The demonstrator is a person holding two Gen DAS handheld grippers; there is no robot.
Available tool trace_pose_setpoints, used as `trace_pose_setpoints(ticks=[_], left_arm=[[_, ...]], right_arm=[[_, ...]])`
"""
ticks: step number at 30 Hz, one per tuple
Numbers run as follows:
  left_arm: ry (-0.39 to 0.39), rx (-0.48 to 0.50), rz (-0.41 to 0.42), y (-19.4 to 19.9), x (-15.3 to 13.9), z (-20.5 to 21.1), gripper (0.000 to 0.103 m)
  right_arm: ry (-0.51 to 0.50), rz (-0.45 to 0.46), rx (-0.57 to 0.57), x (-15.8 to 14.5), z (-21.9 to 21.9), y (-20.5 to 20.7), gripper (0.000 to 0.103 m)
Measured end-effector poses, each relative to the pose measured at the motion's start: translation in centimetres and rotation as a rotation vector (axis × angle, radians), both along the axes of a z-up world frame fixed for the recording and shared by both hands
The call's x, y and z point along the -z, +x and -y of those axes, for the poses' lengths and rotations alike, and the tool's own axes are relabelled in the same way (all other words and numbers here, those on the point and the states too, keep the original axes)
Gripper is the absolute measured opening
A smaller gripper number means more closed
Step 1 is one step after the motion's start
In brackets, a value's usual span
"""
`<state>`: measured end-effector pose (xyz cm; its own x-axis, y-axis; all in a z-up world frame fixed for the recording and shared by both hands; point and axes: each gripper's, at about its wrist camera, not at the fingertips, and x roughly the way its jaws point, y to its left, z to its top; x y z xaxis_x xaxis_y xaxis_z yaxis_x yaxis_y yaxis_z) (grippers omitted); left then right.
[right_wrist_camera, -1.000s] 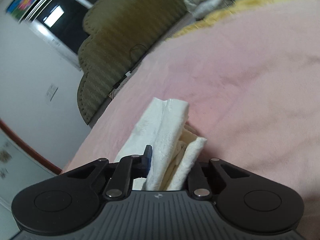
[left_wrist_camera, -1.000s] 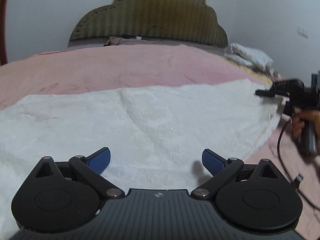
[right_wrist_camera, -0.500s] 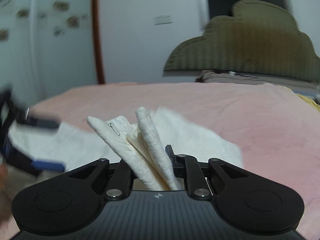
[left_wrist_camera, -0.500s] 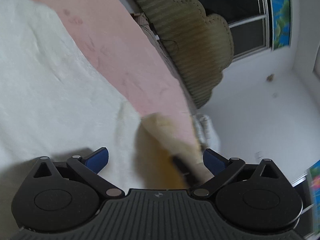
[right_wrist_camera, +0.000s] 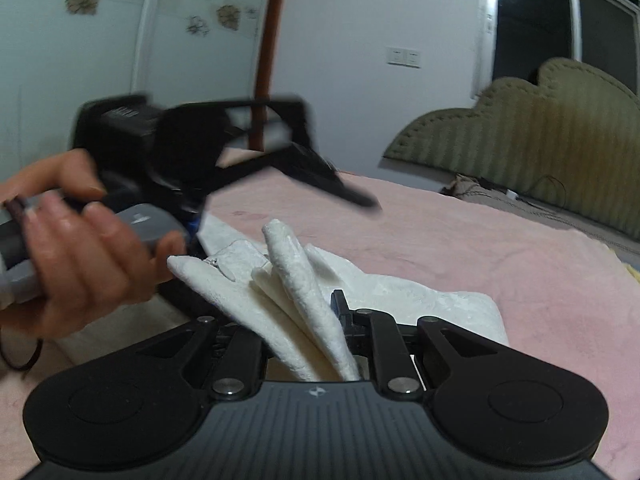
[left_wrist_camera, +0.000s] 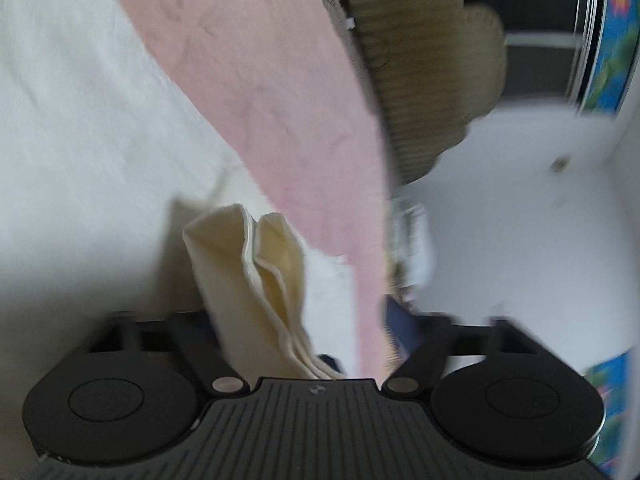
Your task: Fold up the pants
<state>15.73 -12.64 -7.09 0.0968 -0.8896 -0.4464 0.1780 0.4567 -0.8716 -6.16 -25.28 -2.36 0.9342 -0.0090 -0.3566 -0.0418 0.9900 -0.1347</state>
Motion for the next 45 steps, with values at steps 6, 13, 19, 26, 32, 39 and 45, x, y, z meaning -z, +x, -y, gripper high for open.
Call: trace_pose_setpoints(ticks=[6,13,19,26,32,39,45], left_arm=[[0.262,-0.012,0.325,-1.6,-3.2,-2.1,0.015],[0.460,-0.091,0.593,-2.3,-5.9,-5.3,0.015],[0.537,-0.060,0.609,-2.1,-4.8,-6.2,0.018],[0.647,-0.144,0.672,-2.8,-5.5,-7.7,0.063],[0.788,-0.187,0.785,-5.2,-6.6,-10.4,0.069],[1.029,-0.029,1.092,-10.7,-3.9,-10.1,0.087],[1.079,-0.135,1.131,-11.5,-5.4,-10.8,0.088]], right_arm=[[-0.098,-0.019,-0.098,0.6,-4.2,1.8,0.014],[-0.169,-0.011,-0.207,1.0,-8.5,4.6,0.014],[-0.135,-0.131,-0.216,2.3,-9.1,7.1,0.026],[-0.129,-0.175,-0.302,0.9,-7.3,3.5,0.046],[0.190,-0.139,-0.377,-0.9,-2.2,1.2,0.046],[0.133,-0.217,-0.258,1.1,-2.8,2.6,0.046],[-0.066,-0.067,-0.389,0.3,-6.7,-0.4,0.046]])
